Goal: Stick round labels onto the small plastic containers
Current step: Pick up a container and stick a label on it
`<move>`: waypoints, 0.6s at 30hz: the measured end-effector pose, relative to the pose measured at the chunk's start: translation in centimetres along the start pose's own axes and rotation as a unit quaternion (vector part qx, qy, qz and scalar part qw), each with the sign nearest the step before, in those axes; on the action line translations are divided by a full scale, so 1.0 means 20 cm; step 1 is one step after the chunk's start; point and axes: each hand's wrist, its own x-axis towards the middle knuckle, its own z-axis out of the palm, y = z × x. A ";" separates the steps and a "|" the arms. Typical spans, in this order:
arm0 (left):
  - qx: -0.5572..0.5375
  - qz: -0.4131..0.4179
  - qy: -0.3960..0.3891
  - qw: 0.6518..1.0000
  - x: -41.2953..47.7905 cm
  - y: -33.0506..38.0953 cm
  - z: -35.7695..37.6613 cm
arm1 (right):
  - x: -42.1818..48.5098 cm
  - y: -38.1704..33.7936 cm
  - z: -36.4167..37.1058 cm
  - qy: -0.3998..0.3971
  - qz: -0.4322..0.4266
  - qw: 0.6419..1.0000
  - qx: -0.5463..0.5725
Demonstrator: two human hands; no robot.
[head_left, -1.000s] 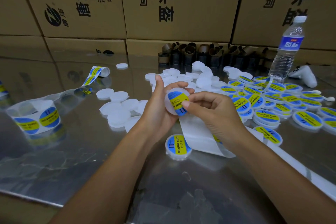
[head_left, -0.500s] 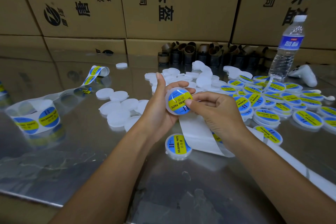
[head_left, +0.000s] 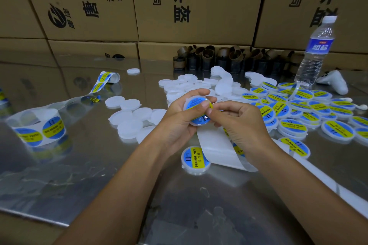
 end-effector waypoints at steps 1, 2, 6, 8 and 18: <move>-0.005 0.000 -0.001 1.000 0.00 0.00 0.00 | 0.00 0.00 0.00 0.000 0.000 1.000 0.001; -0.009 -0.001 -0.002 1.000 0.00 0.00 0.00 | 0.00 0.00 0.00 -0.001 -0.001 1.000 0.003; -0.014 -0.001 -0.007 1.000 0.00 0.00 0.00 | 0.00 0.00 0.00 0.000 -0.006 1.000 0.003; -0.013 -0.002 -0.008 1.000 0.00 0.00 0.00 | 0.00 0.01 0.00 0.001 -0.008 1.000 0.001; -0.014 -0.002 -0.021 1.000 0.01 -0.01 0.00 | 0.01 0.06 0.01 0.039 -0.077 0.993 -0.079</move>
